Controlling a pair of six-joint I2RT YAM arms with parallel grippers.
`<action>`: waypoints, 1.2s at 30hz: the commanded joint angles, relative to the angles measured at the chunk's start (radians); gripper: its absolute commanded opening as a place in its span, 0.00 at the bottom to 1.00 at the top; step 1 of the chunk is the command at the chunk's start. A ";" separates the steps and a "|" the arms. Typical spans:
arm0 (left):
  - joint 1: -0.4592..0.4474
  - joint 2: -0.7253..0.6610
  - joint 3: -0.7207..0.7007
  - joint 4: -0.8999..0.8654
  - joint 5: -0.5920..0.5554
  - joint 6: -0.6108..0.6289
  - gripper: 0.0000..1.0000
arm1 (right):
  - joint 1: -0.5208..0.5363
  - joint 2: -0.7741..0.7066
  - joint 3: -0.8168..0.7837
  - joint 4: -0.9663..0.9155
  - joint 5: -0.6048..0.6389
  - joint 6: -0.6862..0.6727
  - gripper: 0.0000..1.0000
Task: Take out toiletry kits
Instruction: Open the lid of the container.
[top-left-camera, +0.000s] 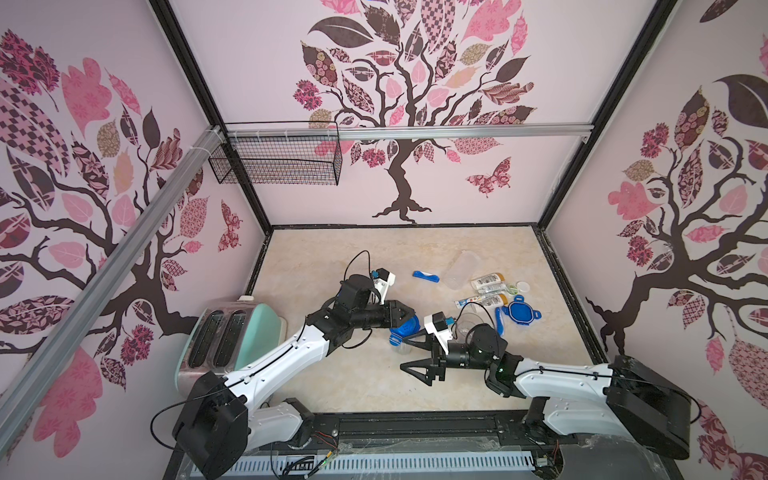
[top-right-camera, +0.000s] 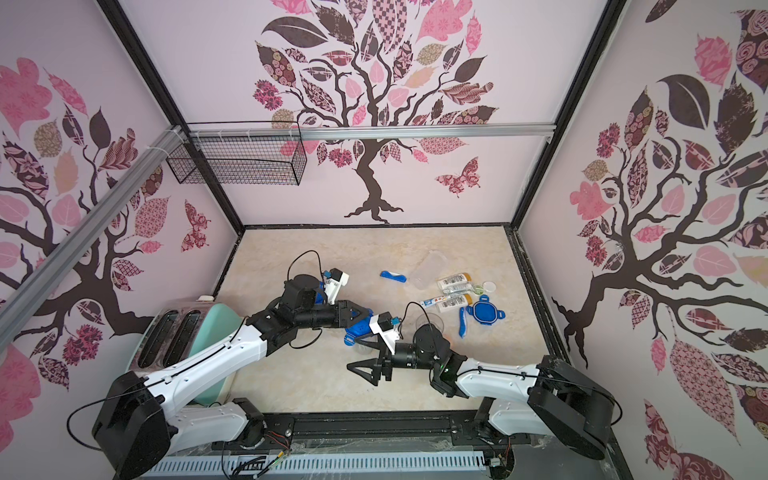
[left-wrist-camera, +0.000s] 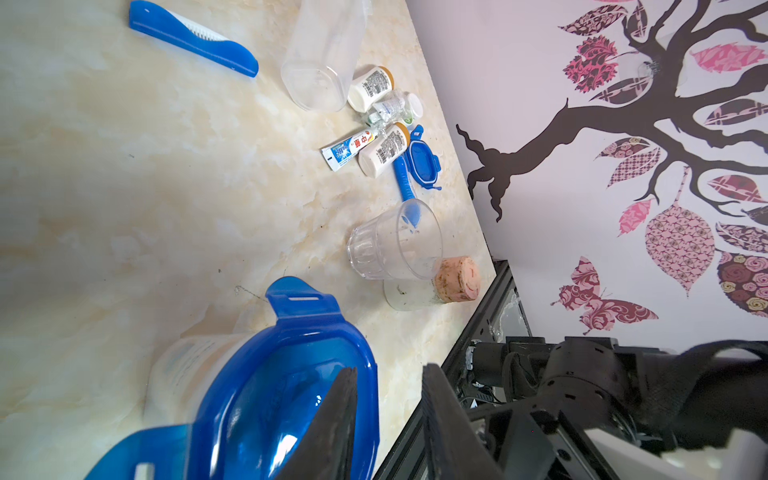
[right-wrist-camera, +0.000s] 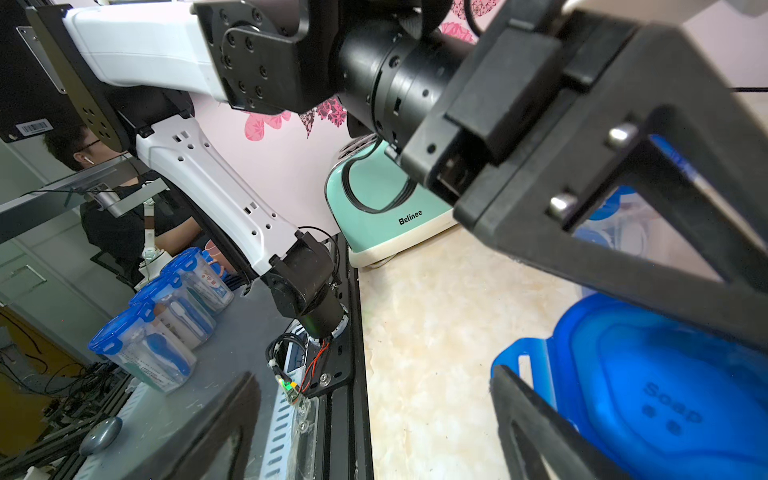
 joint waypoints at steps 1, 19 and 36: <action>-0.001 -0.039 0.044 -0.052 -0.027 0.040 0.35 | 0.001 -0.043 0.008 -0.059 0.010 -0.041 0.90; 0.082 -0.313 0.018 -0.324 -0.305 0.085 0.49 | 0.001 -0.095 -0.048 -0.149 0.163 -0.134 0.91; 0.128 -0.305 -0.064 -0.341 -0.302 0.045 0.65 | 0.001 -0.072 -0.057 -0.129 0.170 -0.122 0.91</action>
